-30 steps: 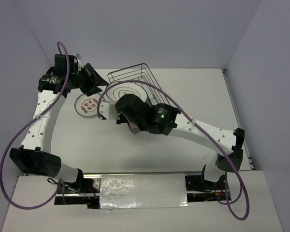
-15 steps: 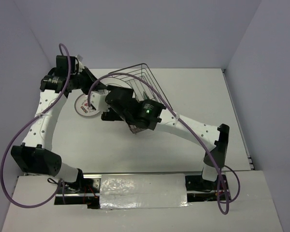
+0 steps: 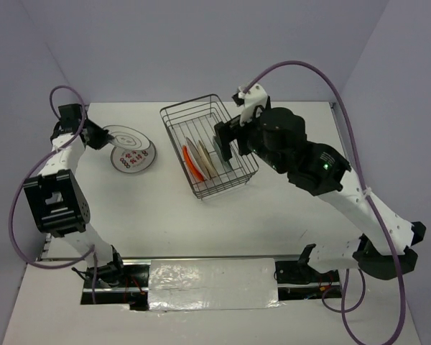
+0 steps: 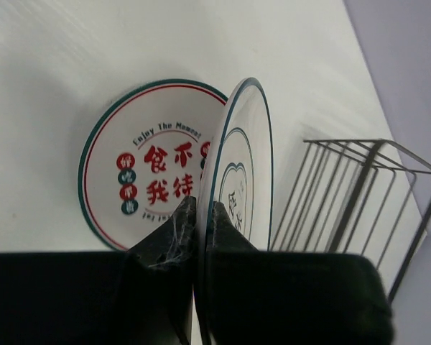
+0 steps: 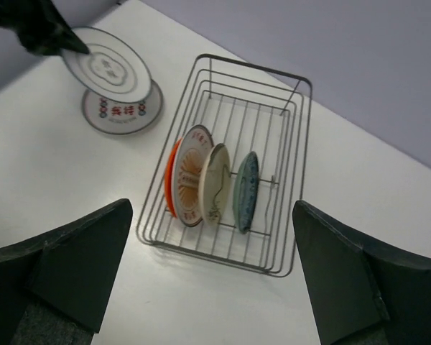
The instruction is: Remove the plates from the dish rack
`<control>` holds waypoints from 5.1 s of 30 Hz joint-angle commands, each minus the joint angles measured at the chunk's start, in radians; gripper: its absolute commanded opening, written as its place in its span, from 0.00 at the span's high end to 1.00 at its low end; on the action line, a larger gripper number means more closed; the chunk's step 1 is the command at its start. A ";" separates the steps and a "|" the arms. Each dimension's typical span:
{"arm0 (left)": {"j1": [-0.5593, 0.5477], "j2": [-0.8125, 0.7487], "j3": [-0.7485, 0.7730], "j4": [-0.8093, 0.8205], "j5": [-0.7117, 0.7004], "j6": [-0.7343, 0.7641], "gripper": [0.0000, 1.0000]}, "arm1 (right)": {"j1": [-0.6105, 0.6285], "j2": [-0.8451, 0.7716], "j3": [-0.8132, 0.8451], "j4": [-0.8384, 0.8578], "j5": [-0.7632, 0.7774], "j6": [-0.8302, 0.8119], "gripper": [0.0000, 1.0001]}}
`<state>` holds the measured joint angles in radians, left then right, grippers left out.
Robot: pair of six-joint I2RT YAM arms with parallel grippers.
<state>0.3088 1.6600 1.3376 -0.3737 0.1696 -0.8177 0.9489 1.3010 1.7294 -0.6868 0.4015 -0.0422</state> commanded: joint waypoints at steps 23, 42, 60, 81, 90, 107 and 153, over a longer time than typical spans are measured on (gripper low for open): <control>-0.033 0.124 0.182 -0.499 -0.229 0.189 0.01 | -0.045 0.807 0.556 -0.386 -0.007 0.357 0.32; -0.180 -0.305 0.041 -0.531 -0.049 0.259 0.00 | -0.127 0.805 0.390 -0.215 -0.125 0.347 0.96; -0.188 -0.244 0.176 -0.236 0.514 -0.007 0.00 | -0.023 0.260 0.254 -0.182 -0.299 -0.233 1.00; -0.260 -0.252 -0.017 -0.139 0.670 -0.092 0.07 | 0.261 0.412 0.114 -0.057 0.200 -0.722 1.00; -0.263 -0.209 0.006 -0.225 0.639 -0.011 0.61 | 0.292 0.507 0.176 -0.031 0.194 -0.697 1.00; 0.030 -0.168 -0.069 -0.012 -0.025 0.019 0.99 | -0.061 0.135 0.127 -0.066 -0.036 0.169 0.00; -0.307 -0.328 0.005 -0.420 -0.013 0.191 0.01 | -0.315 0.590 -0.002 -0.022 -0.081 0.194 0.80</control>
<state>0.0200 1.3666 1.3720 -0.8291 0.1200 -0.5850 0.6441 1.9064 1.7405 -0.7975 0.2996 0.1818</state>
